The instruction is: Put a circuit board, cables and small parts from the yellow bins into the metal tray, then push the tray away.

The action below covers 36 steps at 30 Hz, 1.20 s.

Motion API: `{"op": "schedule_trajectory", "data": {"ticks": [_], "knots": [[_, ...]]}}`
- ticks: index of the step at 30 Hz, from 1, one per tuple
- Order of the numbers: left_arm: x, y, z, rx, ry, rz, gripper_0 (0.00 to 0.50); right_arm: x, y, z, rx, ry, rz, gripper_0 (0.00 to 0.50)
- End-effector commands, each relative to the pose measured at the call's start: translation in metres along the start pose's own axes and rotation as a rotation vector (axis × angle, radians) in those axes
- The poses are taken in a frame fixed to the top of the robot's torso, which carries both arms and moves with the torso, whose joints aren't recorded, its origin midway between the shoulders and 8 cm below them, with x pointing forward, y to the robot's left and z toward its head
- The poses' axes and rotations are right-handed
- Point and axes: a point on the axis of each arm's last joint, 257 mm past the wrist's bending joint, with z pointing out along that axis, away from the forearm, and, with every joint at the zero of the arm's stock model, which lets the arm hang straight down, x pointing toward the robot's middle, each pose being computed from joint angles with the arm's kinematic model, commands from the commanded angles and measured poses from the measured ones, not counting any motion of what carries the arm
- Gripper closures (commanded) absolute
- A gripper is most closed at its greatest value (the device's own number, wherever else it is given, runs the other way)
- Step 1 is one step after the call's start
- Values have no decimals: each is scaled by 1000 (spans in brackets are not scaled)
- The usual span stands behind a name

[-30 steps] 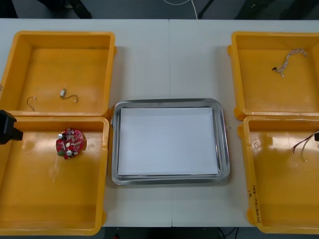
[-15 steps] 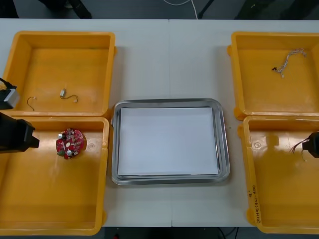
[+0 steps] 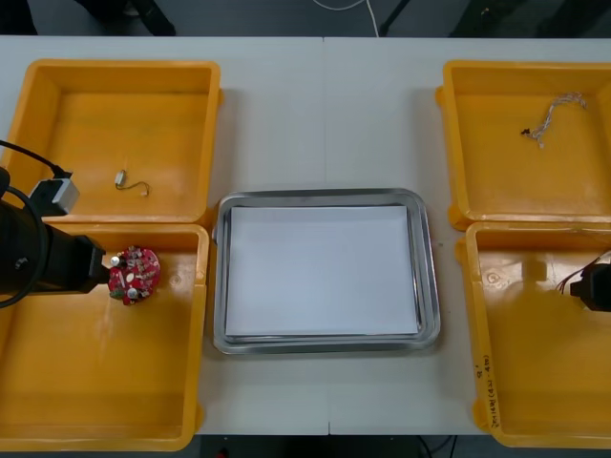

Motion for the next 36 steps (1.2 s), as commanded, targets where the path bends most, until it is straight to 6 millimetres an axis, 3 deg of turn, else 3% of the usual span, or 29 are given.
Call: {"op": "schedule_trajectory", "data": {"ticks": [1, 15, 16, 19, 21, 24, 27, 36], "knots": [[-6, -18, 6, 14, -36, 35, 0, 4, -6, 2, 16, 12, 9, 0], [-9, -38, 28, 68, -84, 34, 0, 13, -6, 16, 10, 11, 30, 0], [-8, -39, 29, 74, -85, 33, 0, 15, -7, 16, 11, 14, 31, 22], [-7, -40, 34, 84, -96, 27, 0, 15, -6, 16, 9, 13, 31, 221], [-4, -40, 38, 92, -101, 24, 0, 16, -6, 16, 10, 15, 32, 381], [-3, -37, 44, 99, -109, 13, 0, 16, -6, 16, 8, 15, 33, 454], [-4, -35, 50, 101, -115, 8, 0, 15, -6, 16, 8, 14, 33, 500], [-3, -29, 69, 94, -116, 6, 0, 4, -5, 10, 8, -3, 30, 500]]}}
